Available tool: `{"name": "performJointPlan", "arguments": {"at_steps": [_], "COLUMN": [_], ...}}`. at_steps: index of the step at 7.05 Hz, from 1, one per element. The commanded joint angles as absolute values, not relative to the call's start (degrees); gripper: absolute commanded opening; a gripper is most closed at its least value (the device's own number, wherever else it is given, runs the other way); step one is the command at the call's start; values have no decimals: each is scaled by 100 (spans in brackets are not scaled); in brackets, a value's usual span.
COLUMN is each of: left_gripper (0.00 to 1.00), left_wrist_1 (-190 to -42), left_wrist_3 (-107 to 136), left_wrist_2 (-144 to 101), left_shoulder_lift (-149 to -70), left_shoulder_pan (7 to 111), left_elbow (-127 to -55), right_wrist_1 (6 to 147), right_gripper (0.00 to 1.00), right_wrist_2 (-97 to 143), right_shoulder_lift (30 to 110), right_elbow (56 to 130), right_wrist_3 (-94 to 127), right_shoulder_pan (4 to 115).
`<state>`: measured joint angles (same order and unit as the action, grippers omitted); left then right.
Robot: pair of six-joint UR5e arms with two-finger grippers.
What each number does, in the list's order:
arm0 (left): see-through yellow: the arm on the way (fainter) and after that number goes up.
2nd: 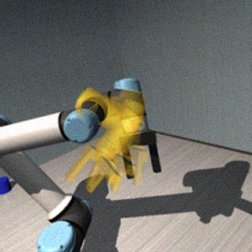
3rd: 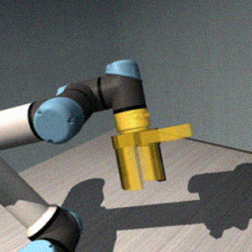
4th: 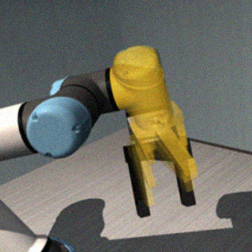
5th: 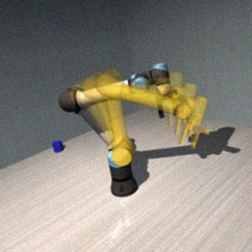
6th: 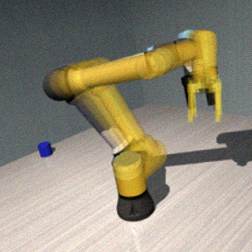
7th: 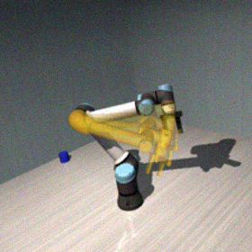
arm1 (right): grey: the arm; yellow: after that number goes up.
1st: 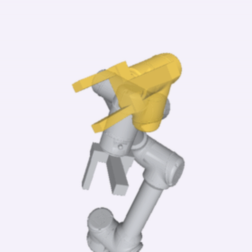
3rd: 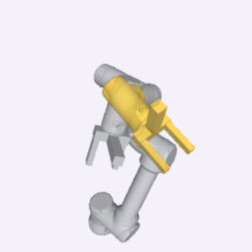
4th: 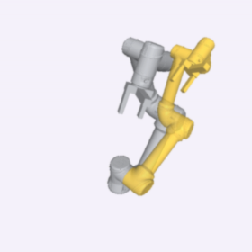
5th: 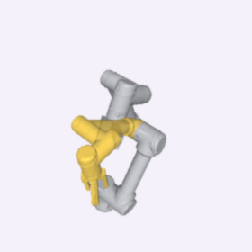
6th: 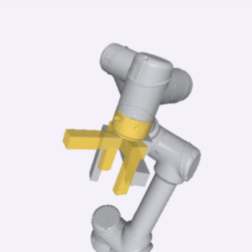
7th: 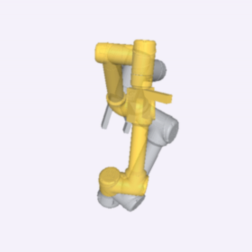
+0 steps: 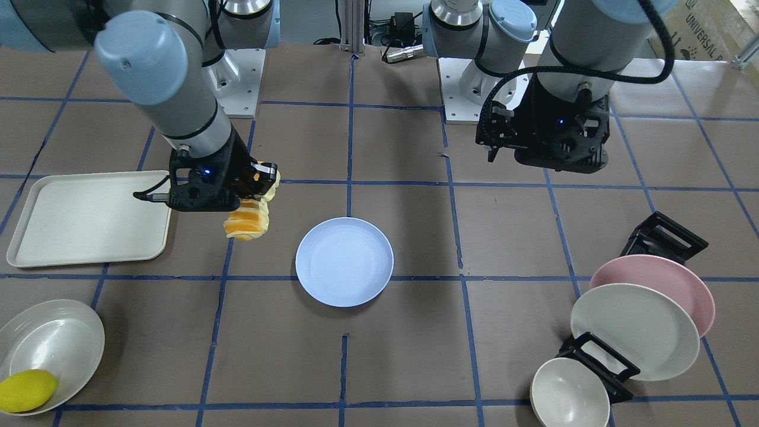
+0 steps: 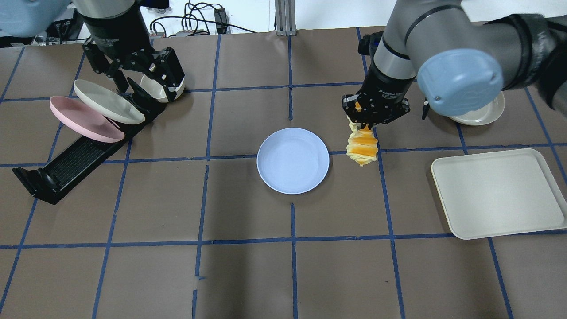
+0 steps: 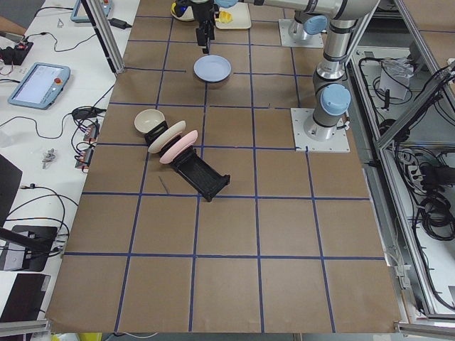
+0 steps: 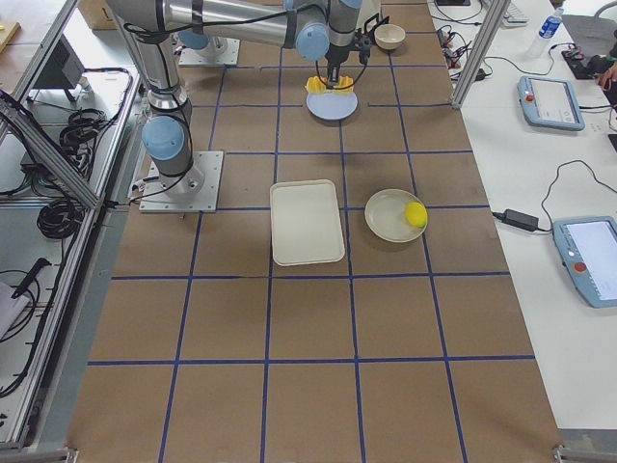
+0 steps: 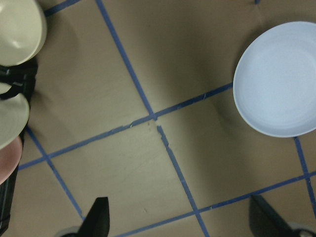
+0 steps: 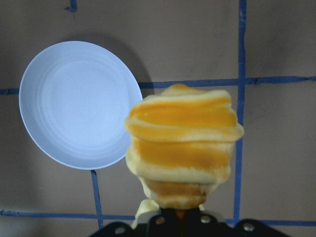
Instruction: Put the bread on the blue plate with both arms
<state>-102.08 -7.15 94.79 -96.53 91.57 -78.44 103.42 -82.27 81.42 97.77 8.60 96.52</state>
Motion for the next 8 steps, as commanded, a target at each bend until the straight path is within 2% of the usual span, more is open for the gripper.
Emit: {"name": "performJointPlan", "arguments": {"at_steps": [1, 5, 8], "left_gripper": [100, 100, 100], "left_wrist_1": [-9690, -9317, -9308], "left_wrist_3": [-342, -98, -79], "left_wrist_2": [9352, 9176, 9035], "left_shoulder_lift": [-9011, -8938, -8947], "left_shoulder_pan": [9114, 9105, 9105], "left_elbow": [-8584, -8798, -8807], "right_wrist_1": [11239, 12057, 12252], "right_gripper": [2, 2, 2], "right_wrist_2": [-8218, -8227, -8227], "right_shoulder_lift": [7780, 7033, 6777], "right_elbow": [10089, 10099, 10099], "right_wrist_3": [1351, 1986, 1986], "right_shoulder_pan": [10053, 10687, 10846]}}
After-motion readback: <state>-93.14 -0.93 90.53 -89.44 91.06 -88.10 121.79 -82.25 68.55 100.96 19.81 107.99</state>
